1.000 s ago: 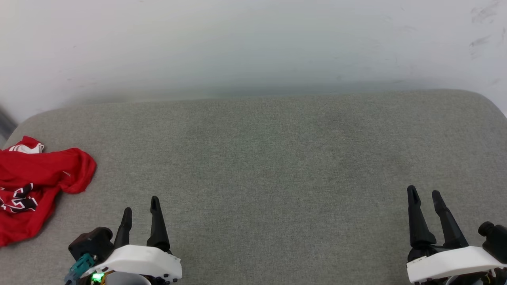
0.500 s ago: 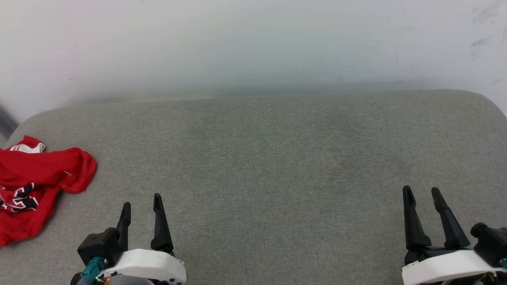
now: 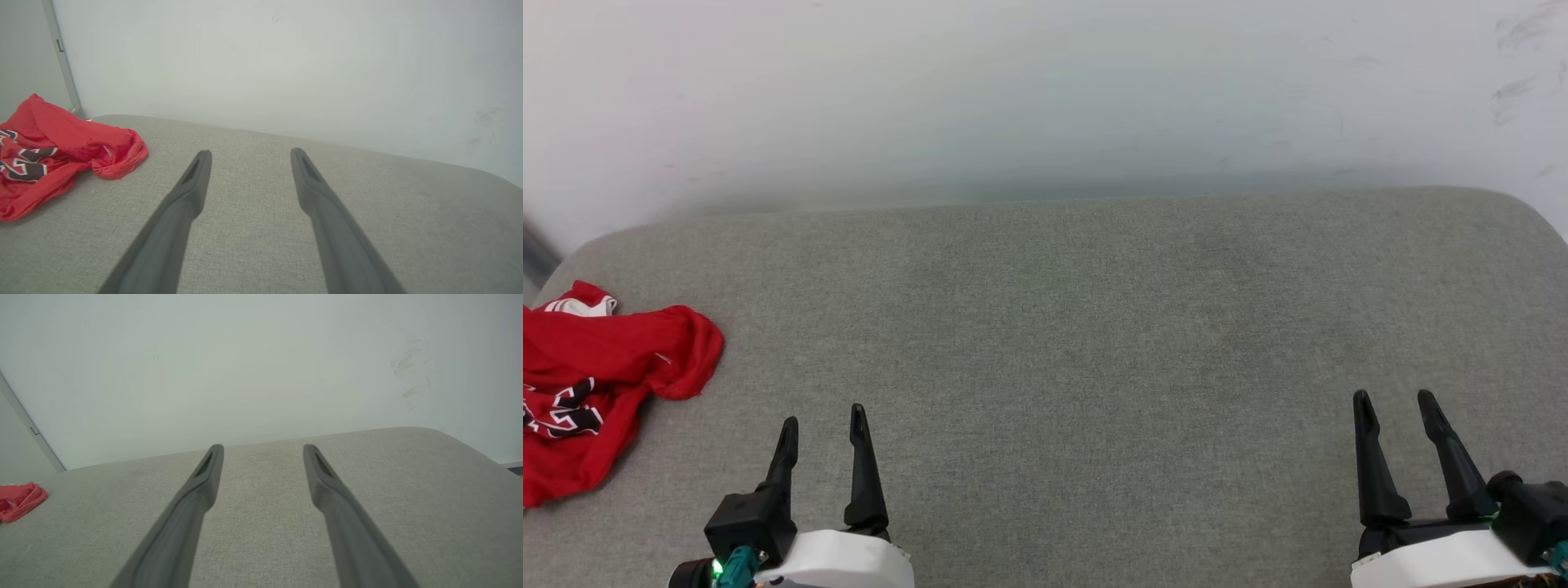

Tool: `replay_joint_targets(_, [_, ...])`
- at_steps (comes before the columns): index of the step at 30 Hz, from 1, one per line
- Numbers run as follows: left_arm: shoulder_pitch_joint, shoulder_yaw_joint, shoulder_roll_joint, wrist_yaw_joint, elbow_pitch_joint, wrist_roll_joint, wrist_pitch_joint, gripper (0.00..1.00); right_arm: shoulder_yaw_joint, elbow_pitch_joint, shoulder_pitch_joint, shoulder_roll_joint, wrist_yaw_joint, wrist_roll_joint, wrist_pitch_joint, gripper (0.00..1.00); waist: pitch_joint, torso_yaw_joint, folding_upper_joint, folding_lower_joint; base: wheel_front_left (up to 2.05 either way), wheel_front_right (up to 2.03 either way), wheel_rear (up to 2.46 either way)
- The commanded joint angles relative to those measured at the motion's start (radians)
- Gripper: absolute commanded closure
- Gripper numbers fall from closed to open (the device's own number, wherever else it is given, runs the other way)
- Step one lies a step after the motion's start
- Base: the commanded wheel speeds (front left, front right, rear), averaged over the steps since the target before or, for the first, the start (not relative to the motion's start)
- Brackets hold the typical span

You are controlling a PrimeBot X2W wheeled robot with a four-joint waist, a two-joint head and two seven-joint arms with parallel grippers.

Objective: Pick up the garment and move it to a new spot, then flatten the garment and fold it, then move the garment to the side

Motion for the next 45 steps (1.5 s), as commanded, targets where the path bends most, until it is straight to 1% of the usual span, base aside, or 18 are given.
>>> replay_joint_targets(1, [0.002,0.002,0.0,-0.002,-0.008,0.024,-0.007,0.0,-0.001,-0.011,0.007,0.0,0.0,-0.021,-0.01,0.0,0.0,0.001,0.0,0.0,0.0,0.0,0.0])
replay_joint_targets(16, [0.025,0.028,-0.025,-0.049,0.002,0.126,-0.038,0.0,0.01,-0.031,0.029,0.0,0.0,-0.111,-0.039,0.0,0.001,0.001,0.0,0.0,0.0,0.0,0.0])
replay_joint_targets(21, [0.031,0.04,-0.033,-0.07,0.01,0.151,-0.047,0.0,0.008,-0.031,0.037,0.0,0.0,-0.124,-0.047,0.0,0.001,0.0,0.0,0.0,0.0,0.0,0.0])
replay_joint_targets(27, [0.037,0.053,-0.039,-0.086,0.022,0.183,-0.057,0.0,0.012,-0.019,0.05,0.001,0.0,-0.132,-0.059,0.0,0.001,0.0,0.0,0.0,0.0,0.0,0.0])
replay_joint_targets(30, [0.042,0.058,-0.041,-0.087,0.026,0.199,-0.062,0.0,0.014,-0.013,0.052,0.001,0.0,-0.131,-0.064,0.0,0.001,0.0,0.0,0.0,0.0,0.0,0.0])
replay_joint_targets(34, [0.041,0.063,-0.042,-0.092,0.032,0.188,-0.061,0.0,0.017,-0.006,0.049,0.001,0.0,-0.116,-0.063,0.0,0.0,-0.001,0.0,0.0,0.0,0.0,0.0])
replay_joint_targets(45, [0.044,0.058,-0.042,-0.083,0.045,0.176,-0.061,0.0,0.022,0.008,0.052,0.001,0.0,-0.103,-0.063,0.0,-0.002,-0.002,0.0,0.0,0.0,0.0,0.0])
